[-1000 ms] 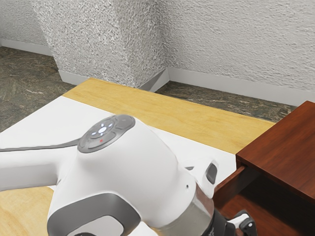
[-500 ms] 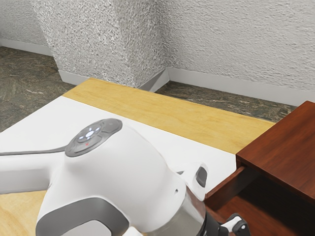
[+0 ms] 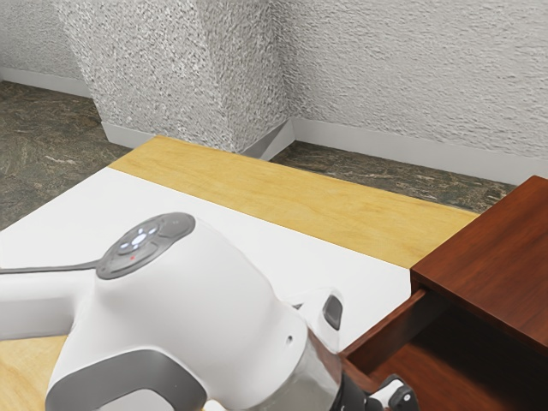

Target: Pull the drawer handle with one arm to open the drawer

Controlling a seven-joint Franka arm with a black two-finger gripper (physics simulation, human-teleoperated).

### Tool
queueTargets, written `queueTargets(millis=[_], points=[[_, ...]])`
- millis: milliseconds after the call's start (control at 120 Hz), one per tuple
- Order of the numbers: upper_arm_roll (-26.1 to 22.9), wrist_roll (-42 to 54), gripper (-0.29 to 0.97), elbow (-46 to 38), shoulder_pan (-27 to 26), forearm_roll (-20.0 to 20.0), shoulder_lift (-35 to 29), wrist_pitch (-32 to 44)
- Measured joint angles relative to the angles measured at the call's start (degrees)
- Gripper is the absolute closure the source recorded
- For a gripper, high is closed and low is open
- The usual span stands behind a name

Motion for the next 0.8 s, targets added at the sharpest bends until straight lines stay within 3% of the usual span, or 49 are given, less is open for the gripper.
queueTargets(millis=[800], points=[[0.0,-2.8,0.46,-3.0,-1.0,0.1,-2.7,0.1]])
